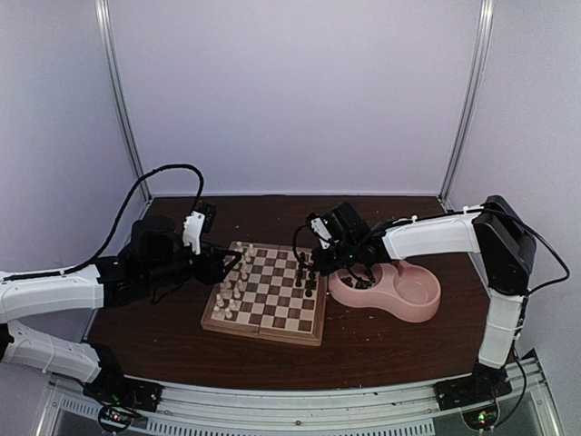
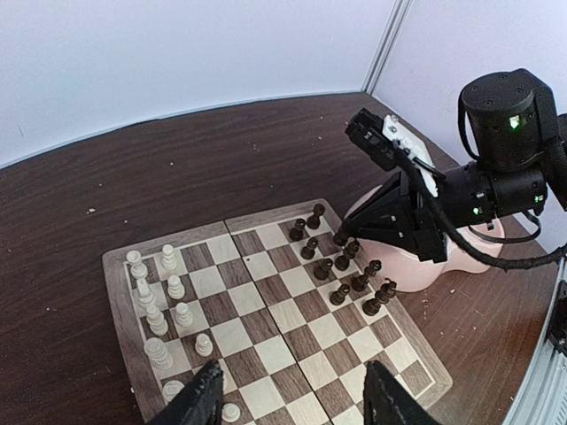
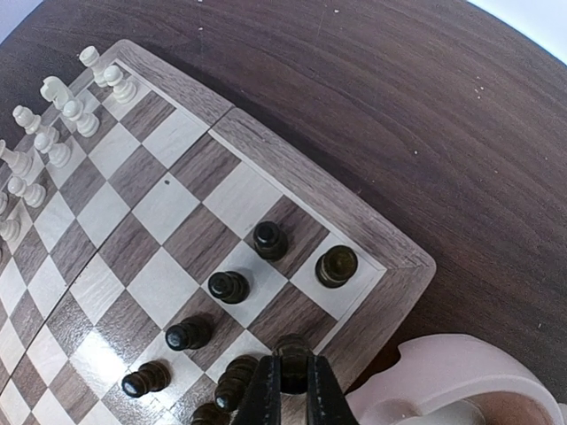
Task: Set up the chess pieces on the board
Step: Place the knight at b8.
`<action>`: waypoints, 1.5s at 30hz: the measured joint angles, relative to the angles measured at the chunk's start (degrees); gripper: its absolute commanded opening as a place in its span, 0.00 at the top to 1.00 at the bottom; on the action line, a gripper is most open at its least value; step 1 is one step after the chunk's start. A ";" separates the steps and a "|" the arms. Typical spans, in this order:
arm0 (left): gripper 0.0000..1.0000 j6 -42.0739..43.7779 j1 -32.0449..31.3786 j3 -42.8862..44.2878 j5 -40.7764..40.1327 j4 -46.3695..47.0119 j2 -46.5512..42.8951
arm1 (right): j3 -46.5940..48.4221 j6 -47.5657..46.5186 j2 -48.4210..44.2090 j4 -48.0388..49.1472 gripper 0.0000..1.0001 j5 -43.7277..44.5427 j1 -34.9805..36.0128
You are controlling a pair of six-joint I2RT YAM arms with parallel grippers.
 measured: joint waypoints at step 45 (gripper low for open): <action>0.46 -0.02 0.00 0.00 0.42 0.04 0.00 | 2.78 0.24 3.43 0.04 0.84 -3.06 -1.36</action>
